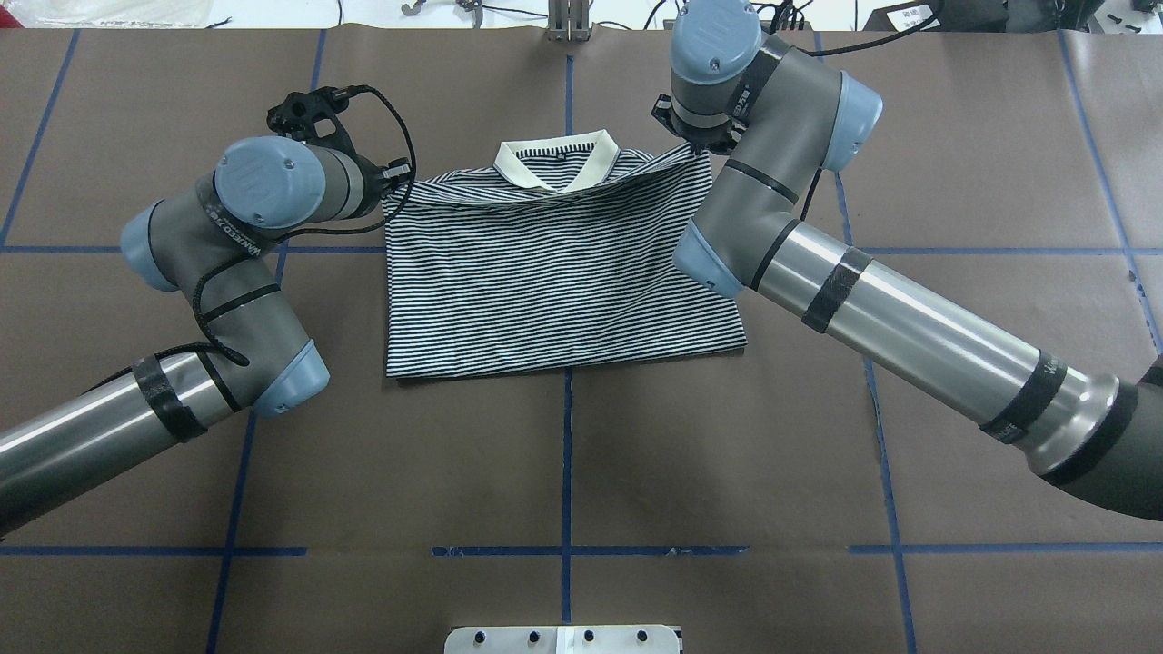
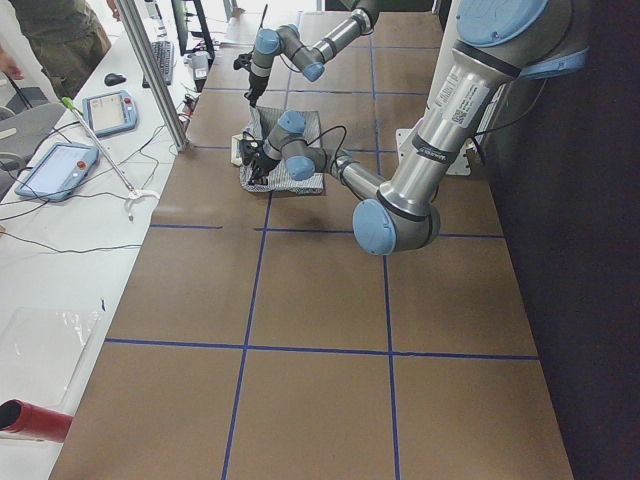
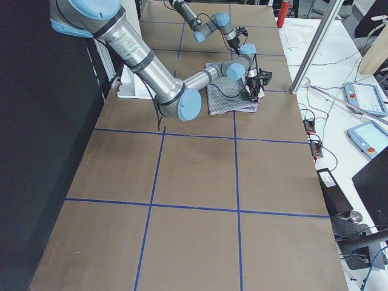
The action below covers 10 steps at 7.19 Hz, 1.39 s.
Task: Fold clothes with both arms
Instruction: 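Carry the hem farther toward the collar with both grippers and release, then move the right gripper down to the folded shirt's edge nearest it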
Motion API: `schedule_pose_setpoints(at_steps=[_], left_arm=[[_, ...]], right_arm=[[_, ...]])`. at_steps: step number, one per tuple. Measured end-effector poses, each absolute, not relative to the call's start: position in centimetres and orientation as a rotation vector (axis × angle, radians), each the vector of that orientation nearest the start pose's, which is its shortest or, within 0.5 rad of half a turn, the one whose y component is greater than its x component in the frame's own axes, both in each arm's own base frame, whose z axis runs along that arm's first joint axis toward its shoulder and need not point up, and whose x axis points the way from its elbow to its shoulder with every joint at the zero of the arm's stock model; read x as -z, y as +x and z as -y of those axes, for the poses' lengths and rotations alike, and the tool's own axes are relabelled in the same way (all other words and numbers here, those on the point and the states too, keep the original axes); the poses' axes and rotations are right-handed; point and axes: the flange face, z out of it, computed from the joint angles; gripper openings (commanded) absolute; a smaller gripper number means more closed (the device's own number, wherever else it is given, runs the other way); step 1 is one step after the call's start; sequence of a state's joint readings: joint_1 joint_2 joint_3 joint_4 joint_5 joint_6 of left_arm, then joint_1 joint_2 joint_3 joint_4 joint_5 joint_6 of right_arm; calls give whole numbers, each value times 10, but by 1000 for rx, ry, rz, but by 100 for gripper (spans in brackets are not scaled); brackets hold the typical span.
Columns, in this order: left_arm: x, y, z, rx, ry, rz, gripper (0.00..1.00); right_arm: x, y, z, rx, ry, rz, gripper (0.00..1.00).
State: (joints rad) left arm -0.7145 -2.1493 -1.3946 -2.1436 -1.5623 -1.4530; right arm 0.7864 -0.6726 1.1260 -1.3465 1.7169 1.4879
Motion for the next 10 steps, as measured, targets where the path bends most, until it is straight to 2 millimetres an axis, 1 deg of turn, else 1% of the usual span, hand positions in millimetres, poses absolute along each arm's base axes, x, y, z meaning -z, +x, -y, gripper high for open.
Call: schedule_pose_setpoints(at_steps=[1, 2, 3, 4, 5, 6, 7, 8, 9, 10], left_arm=[[-338, 465, 581, 553, 408, -903, 7], [-337, 465, 581, 553, 407, -905, 10], [-338, 465, 580, 552, 408, -907, 10], [-339, 464, 580, 551, 411, -915, 4], [-340, 463, 579, 550, 418, -928, 0], [-339, 462, 578, 549, 421, -938, 12], [-339, 461, 578, 548, 422, -943, 14], [-340, 461, 577, 542, 423, -941, 14], [-339, 461, 576, 532, 427, -940, 18], [-337, 459, 575, 524, 432, -943, 18]], right_arm=[[-273, -502, 667, -622, 156, 678, 52], [-279, -508, 664, -615, 150, 670, 53], [-284, -512, 659, -608, 146, 663, 50], [-290, -515, 656, -604, 143, 658, 38], [-293, -515, 654, -604, 143, 655, 11], [-297, -515, 651, -601, 143, 657, 30], [-303, -517, 644, -593, 145, 665, 53], [-307, -516, 638, -585, 151, 678, 57], [-306, -509, 630, -580, 158, 699, 61], [-301, -496, 619, -576, 168, 730, 66]])
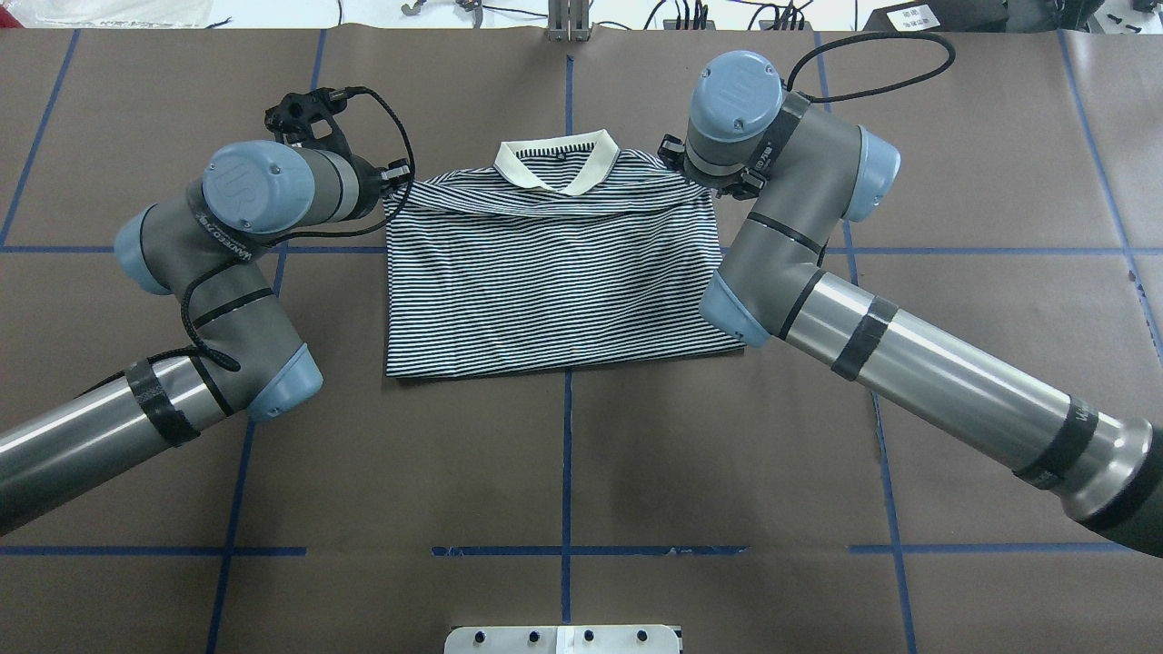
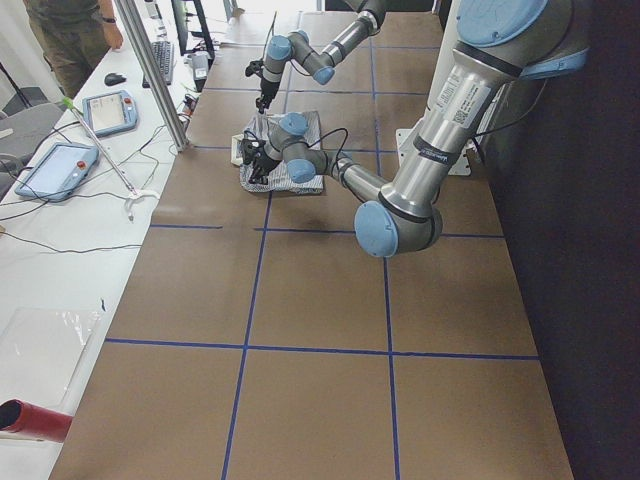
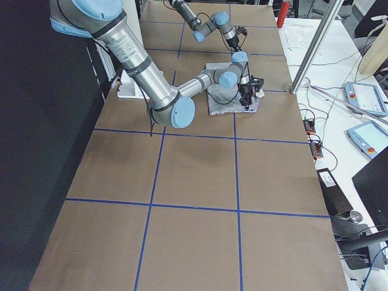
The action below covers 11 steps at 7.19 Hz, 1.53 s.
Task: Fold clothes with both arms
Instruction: 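Move the right gripper down to the folded shirt's edge nearest it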
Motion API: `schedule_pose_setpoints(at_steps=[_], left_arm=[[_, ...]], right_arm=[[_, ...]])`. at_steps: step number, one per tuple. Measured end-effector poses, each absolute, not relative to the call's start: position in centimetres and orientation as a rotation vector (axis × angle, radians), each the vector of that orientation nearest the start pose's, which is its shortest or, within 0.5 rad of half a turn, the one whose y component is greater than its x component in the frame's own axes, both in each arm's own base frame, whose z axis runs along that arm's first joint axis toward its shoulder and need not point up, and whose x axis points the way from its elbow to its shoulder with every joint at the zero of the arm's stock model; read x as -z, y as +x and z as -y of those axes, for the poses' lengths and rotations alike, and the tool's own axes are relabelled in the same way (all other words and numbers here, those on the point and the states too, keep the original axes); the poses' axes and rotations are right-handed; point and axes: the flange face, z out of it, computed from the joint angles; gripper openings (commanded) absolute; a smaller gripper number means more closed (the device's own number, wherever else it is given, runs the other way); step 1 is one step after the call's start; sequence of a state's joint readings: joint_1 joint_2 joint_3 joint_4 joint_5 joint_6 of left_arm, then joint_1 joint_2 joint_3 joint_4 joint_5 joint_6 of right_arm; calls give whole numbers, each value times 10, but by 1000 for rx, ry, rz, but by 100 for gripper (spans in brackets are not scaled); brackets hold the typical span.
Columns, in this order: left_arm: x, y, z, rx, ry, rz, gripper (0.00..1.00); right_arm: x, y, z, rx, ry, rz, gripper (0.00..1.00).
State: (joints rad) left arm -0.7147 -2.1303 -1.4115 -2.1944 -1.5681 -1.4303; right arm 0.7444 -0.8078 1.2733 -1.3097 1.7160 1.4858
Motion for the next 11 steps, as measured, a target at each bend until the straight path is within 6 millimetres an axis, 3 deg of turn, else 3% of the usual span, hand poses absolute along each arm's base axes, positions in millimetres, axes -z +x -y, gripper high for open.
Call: schedule_pose_setpoints(at_steps=[3, 5, 8, 11], left_arm=[[-332, 436, 556, 517, 447, -977, 21], [-321, 424, 544, 512, 455, -1012, 21], [-317, 427, 539, 500, 455, -1044, 21], [-312, 427, 537, 501, 455, -1055, 21]], right_arm=[[-305, -453, 561, -572, 157, 814, 73], [-318, -457, 505, -617, 105, 842, 75], [-336, -487, 436, -733, 57, 837, 75], [-352, -487, 422, -742, 60, 813, 73]])
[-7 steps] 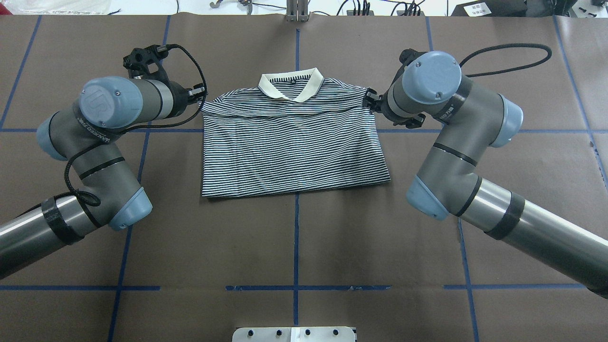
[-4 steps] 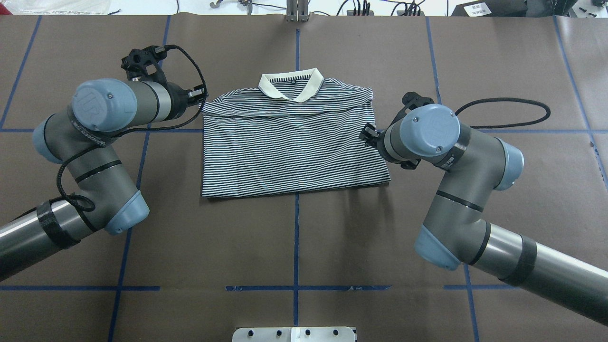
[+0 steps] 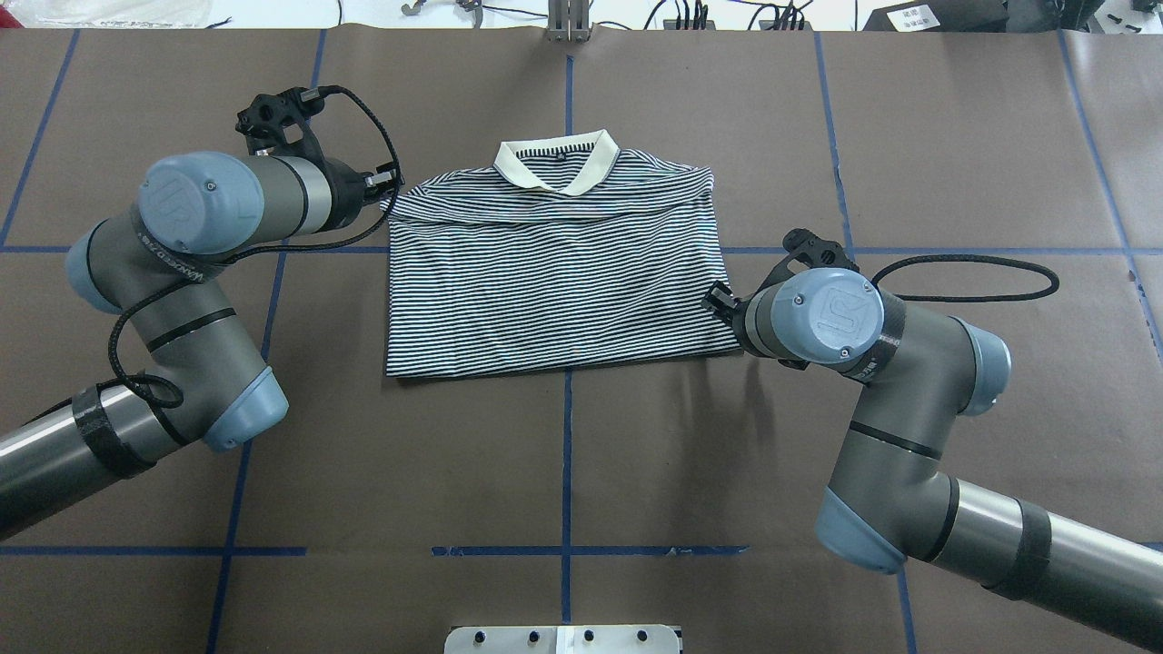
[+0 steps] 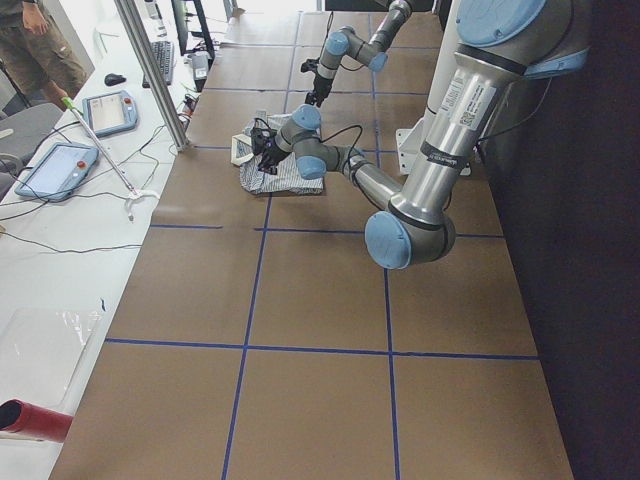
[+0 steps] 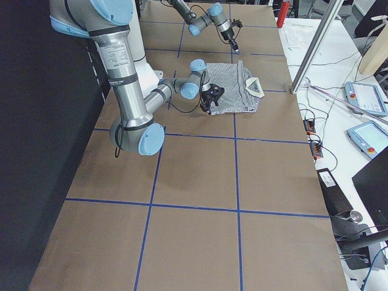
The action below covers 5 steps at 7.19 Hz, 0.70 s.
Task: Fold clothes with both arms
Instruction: 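Move the right gripper down to the folded shirt's edge nearest it, then drag the shirt corner toward the robot with the right gripper, rotating it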
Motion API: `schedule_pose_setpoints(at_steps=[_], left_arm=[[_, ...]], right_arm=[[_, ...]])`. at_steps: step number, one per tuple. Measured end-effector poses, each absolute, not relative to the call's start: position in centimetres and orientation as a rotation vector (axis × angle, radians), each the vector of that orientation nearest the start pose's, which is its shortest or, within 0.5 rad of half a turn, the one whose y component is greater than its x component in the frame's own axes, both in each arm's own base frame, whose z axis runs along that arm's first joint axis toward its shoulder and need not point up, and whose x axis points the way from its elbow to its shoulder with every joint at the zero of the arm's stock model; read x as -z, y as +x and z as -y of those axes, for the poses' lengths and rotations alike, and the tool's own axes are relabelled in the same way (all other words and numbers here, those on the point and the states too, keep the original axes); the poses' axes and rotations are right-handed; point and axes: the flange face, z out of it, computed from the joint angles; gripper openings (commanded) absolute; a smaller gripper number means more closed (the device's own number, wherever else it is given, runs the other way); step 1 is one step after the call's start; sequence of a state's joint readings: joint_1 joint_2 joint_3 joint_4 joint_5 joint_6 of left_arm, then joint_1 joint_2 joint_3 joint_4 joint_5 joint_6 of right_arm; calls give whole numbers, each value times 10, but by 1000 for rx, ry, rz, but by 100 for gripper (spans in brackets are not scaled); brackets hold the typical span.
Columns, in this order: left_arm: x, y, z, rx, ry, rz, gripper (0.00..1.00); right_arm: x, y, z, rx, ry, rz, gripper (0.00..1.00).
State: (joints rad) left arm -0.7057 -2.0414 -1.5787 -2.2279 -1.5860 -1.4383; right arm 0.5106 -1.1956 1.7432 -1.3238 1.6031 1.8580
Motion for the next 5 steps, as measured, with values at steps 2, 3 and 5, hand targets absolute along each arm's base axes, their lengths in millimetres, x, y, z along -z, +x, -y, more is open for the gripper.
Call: schedule_pose_setpoints(at_steps=[2, 3, 5], left_arm=[[-315, 427, 537, 502, 453, -1051, 21], [-316, 427, 537, 503, 453, -1049, 21], [-318, 427, 537, 502, 451, -1045, 21]], right_arm=[[-354, -495, 415, -729, 54, 809, 62], [-354, -498, 412, -722, 52, 807, 48], [-355, -499, 411, -719, 50, 806, 7]])
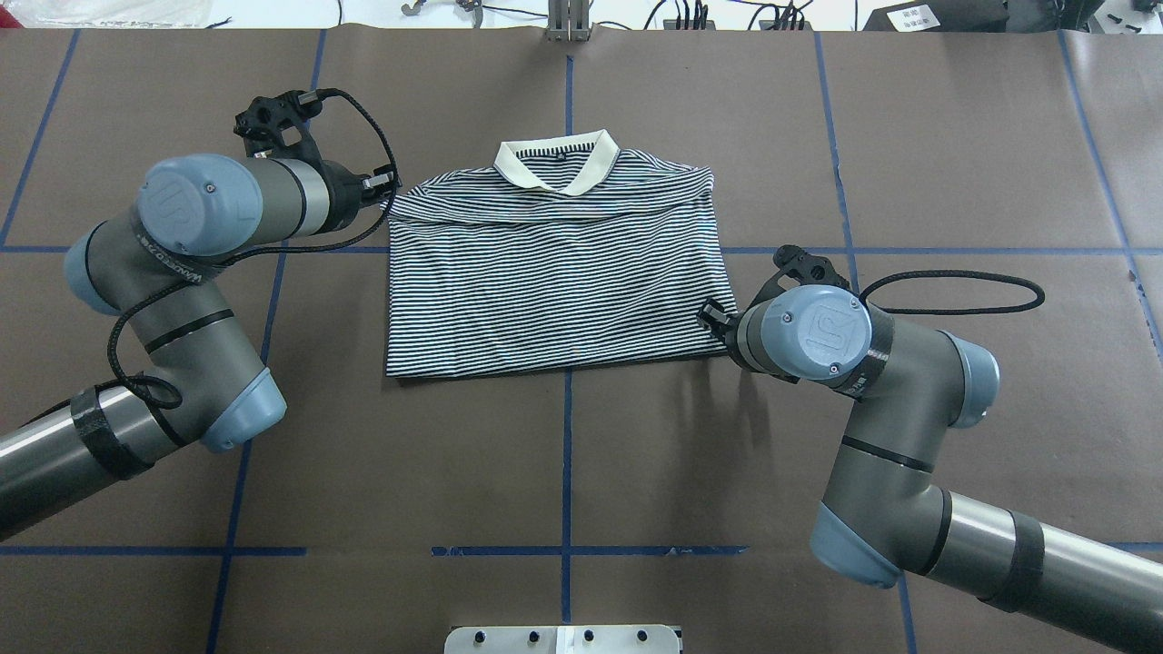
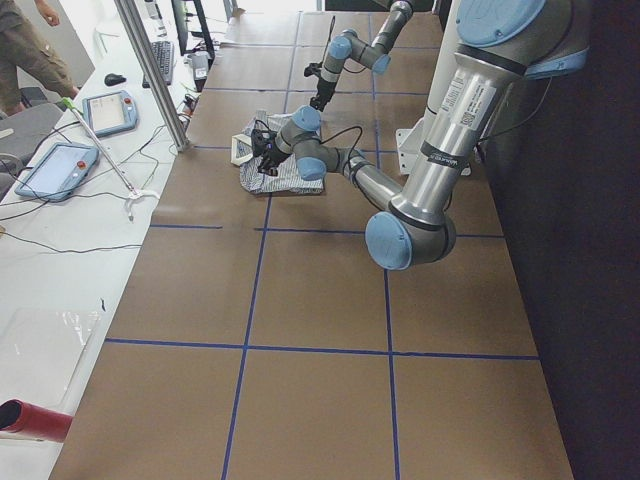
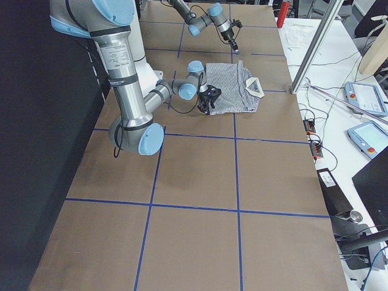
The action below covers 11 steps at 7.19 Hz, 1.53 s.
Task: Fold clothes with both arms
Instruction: 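Drag the shirt corner toward the robot with the right gripper, rotating it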
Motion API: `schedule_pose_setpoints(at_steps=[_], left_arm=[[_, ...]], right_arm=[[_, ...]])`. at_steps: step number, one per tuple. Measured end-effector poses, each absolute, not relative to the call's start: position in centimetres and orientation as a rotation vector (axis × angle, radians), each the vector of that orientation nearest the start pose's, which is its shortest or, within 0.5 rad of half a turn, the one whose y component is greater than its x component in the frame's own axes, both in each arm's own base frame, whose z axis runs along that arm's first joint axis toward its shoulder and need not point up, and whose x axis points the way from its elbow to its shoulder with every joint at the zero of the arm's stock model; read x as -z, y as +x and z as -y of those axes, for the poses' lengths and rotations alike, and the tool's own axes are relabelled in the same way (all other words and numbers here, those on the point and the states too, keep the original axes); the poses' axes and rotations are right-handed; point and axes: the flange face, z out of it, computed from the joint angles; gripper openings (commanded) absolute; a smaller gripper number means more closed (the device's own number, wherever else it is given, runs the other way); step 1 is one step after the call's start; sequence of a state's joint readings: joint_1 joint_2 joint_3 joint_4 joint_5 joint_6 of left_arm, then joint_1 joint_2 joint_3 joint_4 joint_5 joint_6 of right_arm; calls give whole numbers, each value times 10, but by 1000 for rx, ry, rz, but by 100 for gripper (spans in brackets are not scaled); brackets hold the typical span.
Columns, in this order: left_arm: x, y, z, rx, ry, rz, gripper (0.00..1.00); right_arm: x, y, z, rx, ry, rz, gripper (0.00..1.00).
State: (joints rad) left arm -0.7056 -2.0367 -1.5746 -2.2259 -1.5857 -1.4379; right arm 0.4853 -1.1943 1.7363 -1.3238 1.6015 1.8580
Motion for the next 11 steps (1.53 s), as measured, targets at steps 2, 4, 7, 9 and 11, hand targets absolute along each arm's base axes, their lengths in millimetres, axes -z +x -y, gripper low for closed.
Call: schedule_pose_setpoints(at_steps=[2, 4, 7, 9, 11], left_arm=[[-319, 427, 538, 503, 452, -1043, 21], [-319, 427, 538, 504, 452, -1042, 21], [-315, 428, 536, 495, 447, -1052, 21], [-310, 430, 531, 471, 419, -1076, 20], [-303, 430, 520, 449, 388, -1107, 23]], right_arm=[[-355, -498, 410, -719, 50, 807, 0], [-349, -494, 410, -719, 51, 819, 0], [-327, -457, 340, -651, 8, 826, 0], [-305, -438, 236, -544, -94, 776, 0], [-295, -437, 153, -431, -200, 673, 99]])
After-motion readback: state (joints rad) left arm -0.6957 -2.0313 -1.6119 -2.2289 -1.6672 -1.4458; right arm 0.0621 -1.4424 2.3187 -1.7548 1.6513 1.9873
